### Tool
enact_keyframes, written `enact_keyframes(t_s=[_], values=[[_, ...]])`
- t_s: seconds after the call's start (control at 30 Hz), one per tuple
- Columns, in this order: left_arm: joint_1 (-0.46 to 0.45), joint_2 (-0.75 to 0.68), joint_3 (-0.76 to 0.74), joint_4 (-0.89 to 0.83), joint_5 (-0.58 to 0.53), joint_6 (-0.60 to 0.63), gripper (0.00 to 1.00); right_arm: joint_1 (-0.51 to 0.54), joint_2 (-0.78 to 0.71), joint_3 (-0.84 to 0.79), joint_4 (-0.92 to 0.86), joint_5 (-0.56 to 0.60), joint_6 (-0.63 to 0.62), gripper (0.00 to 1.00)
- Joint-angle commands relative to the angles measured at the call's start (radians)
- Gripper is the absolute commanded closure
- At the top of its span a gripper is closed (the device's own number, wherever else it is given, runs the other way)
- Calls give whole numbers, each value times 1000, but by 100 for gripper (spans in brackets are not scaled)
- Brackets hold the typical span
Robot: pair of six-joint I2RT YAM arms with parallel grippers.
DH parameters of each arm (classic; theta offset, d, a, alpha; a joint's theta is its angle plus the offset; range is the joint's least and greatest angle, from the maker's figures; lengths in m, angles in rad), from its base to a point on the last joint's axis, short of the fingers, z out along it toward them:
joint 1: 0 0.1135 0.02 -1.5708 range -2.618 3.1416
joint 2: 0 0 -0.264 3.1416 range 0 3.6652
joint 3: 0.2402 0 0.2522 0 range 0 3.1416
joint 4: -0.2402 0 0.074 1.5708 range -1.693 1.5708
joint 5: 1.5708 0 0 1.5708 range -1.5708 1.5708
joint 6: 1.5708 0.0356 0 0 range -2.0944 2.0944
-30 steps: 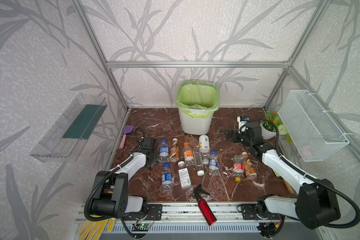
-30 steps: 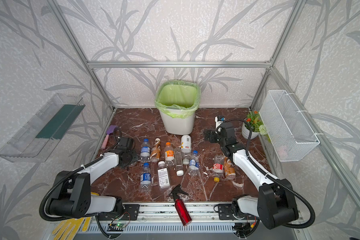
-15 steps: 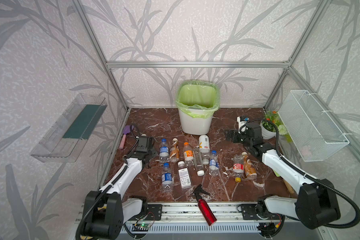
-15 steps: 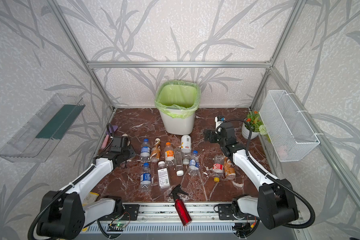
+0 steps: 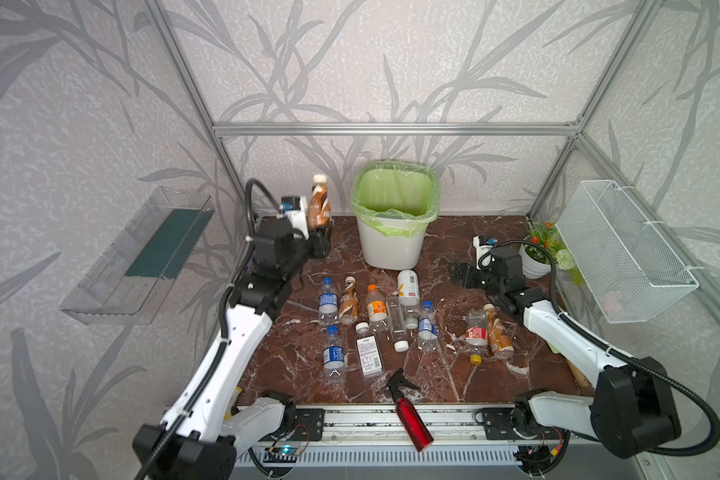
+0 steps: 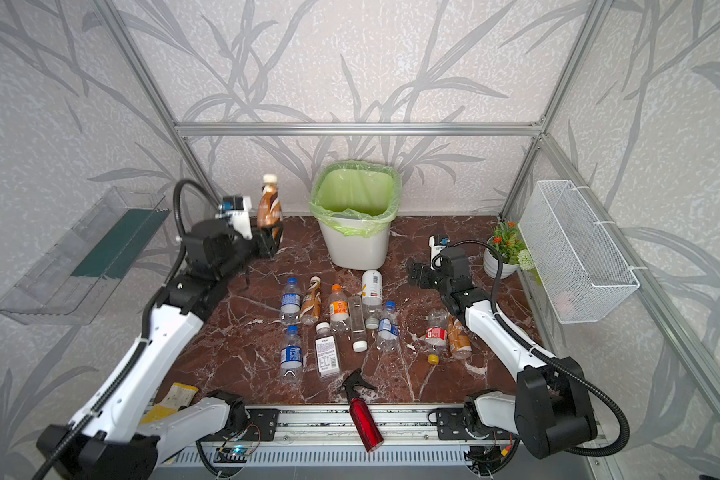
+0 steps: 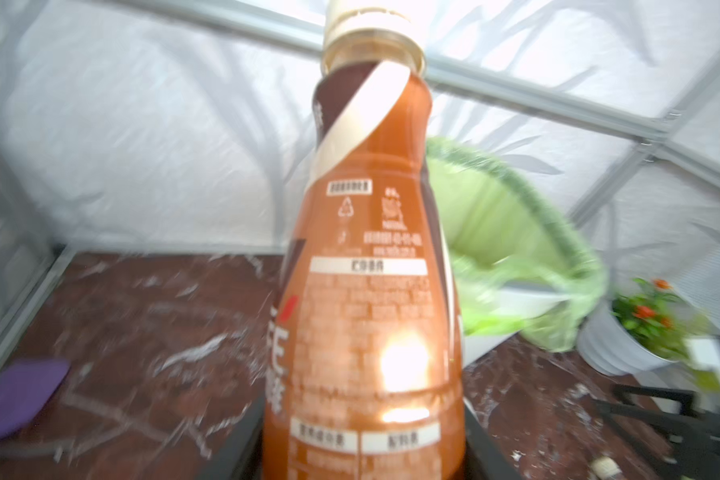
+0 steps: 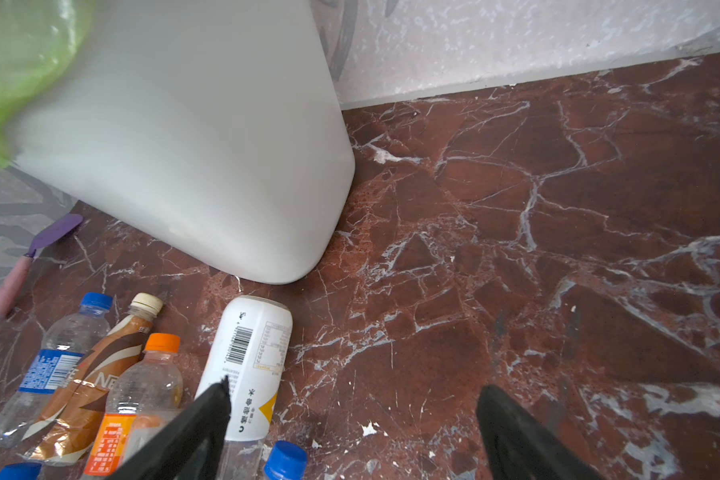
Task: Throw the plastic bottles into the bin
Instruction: 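Lift the Nescafe bottle with the left gripper over the bin and release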
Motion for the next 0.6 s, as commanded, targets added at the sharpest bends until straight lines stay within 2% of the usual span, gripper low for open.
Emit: enact_keyframes(t_s=[0.0,0.03,0.07,0.1,0.13,0.2,0.27,0.33,0.57], values=[[-64,296,500,-142,193,97,37,9,22,9,58,-37,31,8],[-67,387,633,-204,202,77,19,12,19,8,67,-38,35,7],[-70,458,726,-260,192,66,5,14,11,2,75,-36,38,7],[-71,489,759,-285,196,65,1,14,3,-6,81,-36,40,7],[-74,491,745,-284,185,60,0,16,-6,-16,85,-35,38,7],[-73,430,624,-220,143,55,1,16,-16,-31,80,-28,26,7],[-73,326,455,-105,42,41,1,16,-15,-34,64,-26,8,7],[-67,232,333,-51,-12,46,1,16,-11,-32,54,-29,-2,7],[-18,8,63,-90,-203,66,1,15,-1,-19,46,-16,-4,7]])
